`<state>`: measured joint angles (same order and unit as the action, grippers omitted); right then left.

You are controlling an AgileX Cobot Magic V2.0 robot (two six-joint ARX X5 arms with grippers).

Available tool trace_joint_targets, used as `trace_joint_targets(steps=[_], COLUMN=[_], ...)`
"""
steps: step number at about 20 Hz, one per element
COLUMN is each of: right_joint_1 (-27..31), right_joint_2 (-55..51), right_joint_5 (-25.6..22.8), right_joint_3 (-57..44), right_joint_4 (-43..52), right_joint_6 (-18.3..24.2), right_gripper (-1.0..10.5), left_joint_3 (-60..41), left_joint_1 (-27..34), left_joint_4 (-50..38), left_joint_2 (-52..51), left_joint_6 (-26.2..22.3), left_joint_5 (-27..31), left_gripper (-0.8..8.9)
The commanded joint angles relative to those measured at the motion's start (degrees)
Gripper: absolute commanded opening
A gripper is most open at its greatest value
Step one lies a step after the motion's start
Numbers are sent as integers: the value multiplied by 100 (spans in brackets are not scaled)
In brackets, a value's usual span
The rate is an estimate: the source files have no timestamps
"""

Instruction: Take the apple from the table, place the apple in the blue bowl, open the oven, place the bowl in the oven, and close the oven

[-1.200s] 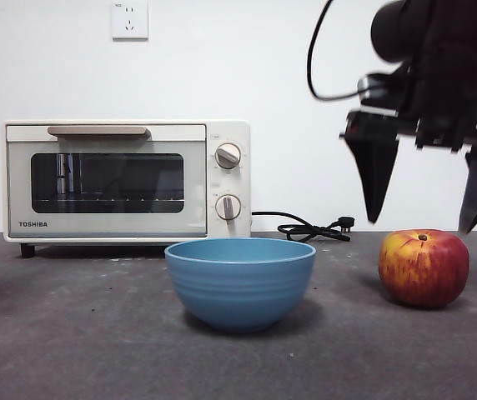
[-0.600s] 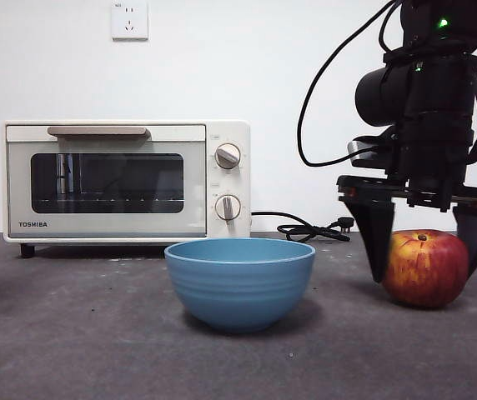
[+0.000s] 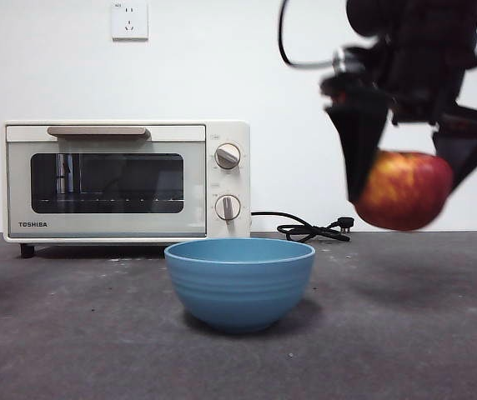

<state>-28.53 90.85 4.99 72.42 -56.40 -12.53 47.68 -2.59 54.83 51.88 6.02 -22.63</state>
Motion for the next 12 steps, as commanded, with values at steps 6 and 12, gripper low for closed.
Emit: trace_joint_targets(steps=[6,12], right_joint_1=[-1235,-1462], right_joint_2=[17,496], right_joint_5=[166,173], right_joint_3=[7,157], right_joint_4=[984,1458], right_joint_6=[-671,-879], right_gripper=[-3,-3], left_joint_3=[0,0], left_joint_1=[-13,-13], left_joint_4=[-17,-7], left_joint_2=[0,0], left_joint_6=[-68,-68], left_joint_5=[9,11], left_gripper=[-4,-4])
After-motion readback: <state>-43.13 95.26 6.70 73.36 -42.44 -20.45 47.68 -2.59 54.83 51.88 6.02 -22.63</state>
